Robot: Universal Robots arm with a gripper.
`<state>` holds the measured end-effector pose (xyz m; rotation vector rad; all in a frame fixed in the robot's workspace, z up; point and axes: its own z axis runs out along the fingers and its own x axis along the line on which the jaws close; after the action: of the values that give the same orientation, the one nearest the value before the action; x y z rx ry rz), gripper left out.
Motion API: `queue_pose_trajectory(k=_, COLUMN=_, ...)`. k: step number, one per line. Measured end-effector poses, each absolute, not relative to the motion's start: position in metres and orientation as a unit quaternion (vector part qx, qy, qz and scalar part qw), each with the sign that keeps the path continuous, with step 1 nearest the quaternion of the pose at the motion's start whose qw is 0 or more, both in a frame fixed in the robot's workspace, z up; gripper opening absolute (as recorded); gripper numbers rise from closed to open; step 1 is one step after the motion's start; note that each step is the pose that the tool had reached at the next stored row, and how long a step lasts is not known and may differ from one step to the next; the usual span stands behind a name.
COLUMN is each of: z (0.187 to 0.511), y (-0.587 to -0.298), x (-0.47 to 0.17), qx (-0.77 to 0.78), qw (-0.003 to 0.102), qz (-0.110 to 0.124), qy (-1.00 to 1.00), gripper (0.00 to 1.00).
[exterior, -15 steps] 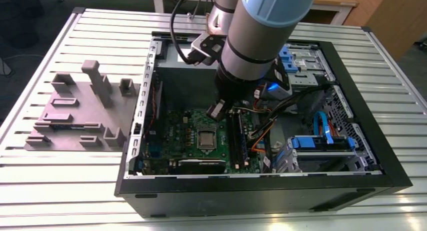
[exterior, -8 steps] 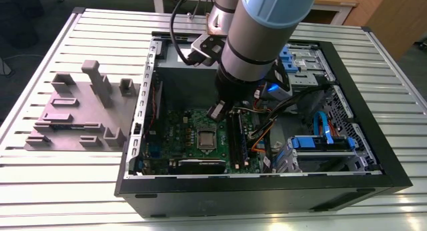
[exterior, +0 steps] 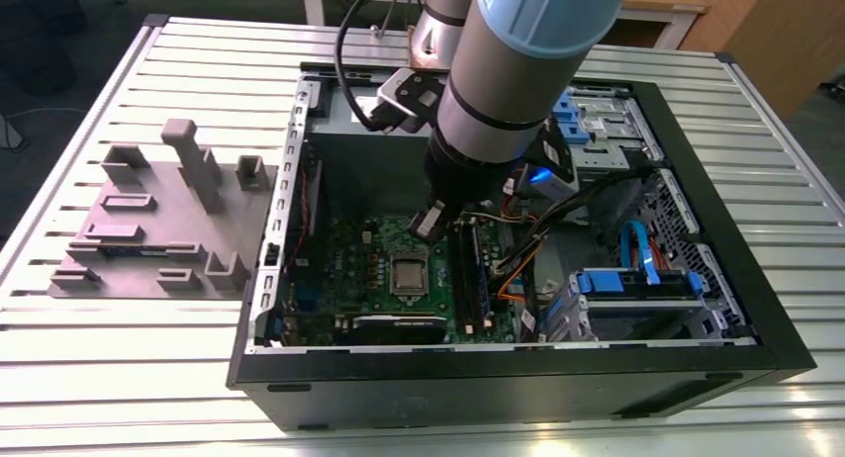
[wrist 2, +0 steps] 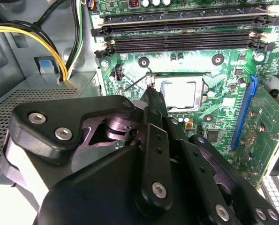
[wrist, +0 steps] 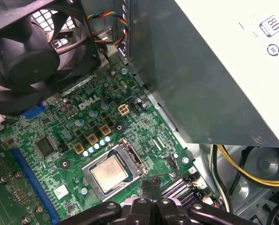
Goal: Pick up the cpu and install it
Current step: 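Close the cpu cover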
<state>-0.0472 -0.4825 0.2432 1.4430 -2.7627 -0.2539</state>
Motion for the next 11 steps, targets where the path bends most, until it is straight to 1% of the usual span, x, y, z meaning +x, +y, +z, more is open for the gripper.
queue_pose_trajectory(k=11, z=0.2431, y=-0.4825, x=-0.0491, qx=0.461, qw=0.007, qz=-0.081, qy=-0.883, gripper=0.10)
